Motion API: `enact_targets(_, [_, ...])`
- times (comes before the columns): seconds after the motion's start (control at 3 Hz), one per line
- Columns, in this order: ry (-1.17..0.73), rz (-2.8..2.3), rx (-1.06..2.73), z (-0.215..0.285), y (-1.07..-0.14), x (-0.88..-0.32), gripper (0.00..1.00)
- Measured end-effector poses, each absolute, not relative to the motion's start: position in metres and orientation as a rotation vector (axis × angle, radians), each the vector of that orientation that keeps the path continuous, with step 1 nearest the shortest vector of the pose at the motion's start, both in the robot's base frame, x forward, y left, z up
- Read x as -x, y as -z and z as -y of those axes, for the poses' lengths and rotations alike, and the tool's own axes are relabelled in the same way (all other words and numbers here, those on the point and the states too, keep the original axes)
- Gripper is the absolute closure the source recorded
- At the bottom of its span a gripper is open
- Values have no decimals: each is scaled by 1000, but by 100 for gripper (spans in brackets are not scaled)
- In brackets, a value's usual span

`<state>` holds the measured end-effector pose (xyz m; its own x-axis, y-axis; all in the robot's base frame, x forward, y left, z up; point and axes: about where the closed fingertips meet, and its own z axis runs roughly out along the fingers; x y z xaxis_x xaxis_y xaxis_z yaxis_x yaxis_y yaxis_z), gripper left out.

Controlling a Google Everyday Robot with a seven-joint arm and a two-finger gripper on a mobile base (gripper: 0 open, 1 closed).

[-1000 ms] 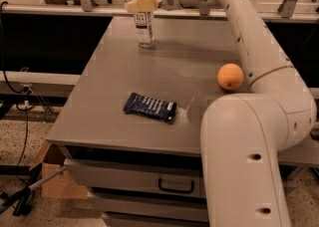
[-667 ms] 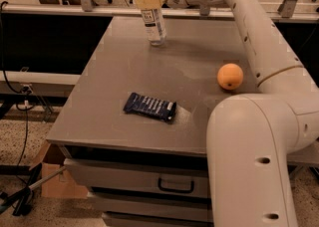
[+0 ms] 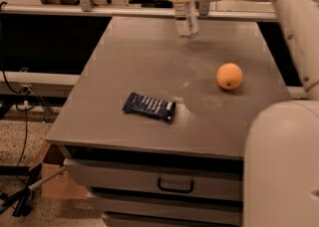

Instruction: Move blue plastic bottle near orange

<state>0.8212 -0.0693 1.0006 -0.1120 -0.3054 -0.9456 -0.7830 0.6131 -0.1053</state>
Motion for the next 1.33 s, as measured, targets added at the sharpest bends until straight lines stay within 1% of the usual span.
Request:
enact_targets(0.33, [-468,-1720,806,116,-1014,-807,100])
enact_targets(0.67, [-519,-1755,585,168,-1012,-767,100])
enact_targets(1.0, [-585,-1784,479,178,-986,-737,100])
enact_targets(1.33, [-620,-1791,444,176,-971,-726,100])
